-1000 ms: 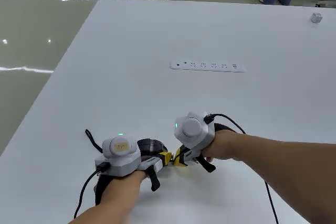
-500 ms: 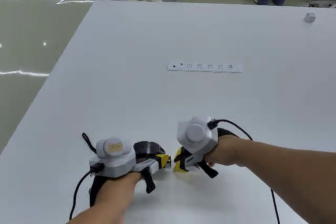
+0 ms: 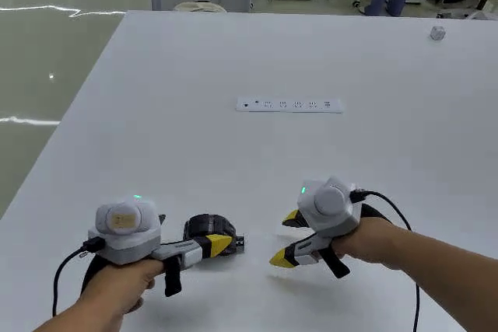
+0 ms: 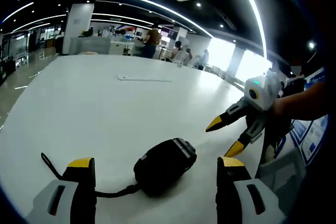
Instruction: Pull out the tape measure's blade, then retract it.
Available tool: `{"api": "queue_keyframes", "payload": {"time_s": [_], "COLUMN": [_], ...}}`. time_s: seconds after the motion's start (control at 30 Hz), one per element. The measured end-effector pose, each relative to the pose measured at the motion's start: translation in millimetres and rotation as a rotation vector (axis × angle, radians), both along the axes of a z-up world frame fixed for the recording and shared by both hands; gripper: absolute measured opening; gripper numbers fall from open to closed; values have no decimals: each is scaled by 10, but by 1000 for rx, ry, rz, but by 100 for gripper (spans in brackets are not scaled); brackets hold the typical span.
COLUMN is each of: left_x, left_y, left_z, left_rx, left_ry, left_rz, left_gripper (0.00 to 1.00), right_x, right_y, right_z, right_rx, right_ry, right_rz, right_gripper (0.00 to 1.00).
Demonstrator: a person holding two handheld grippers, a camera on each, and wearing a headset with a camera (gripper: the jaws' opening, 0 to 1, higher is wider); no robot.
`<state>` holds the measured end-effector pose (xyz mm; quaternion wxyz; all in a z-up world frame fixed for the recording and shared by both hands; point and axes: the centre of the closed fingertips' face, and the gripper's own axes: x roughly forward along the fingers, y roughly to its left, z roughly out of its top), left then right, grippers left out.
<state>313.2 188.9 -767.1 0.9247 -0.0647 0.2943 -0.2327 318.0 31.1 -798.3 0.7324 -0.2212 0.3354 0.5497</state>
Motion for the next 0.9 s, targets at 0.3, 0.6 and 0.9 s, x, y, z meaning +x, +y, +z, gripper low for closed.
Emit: {"api": "queue_keyframes", "payload": {"time_s": [0.3, 0.6, 0.9], "left_x": [-196, -481, -651], "left_y": [189, 613, 834], "left_z": [83, 82, 148], "left_rx": [-16, -30, 2], "left_ry": [-20, 0, -27], "left_rz": [-55, -2, -2], "left_gripper": [100, 100, 100], "right_x": [-172, -354, -374], "right_y": [-367, -852, -1288], "right_z": [98, 97, 218], "right_rx": [76, 95, 116], "right_ry": [10, 1, -43], "right_rz": [-157, -261, -385], "right_gripper": [69, 91, 98]}}
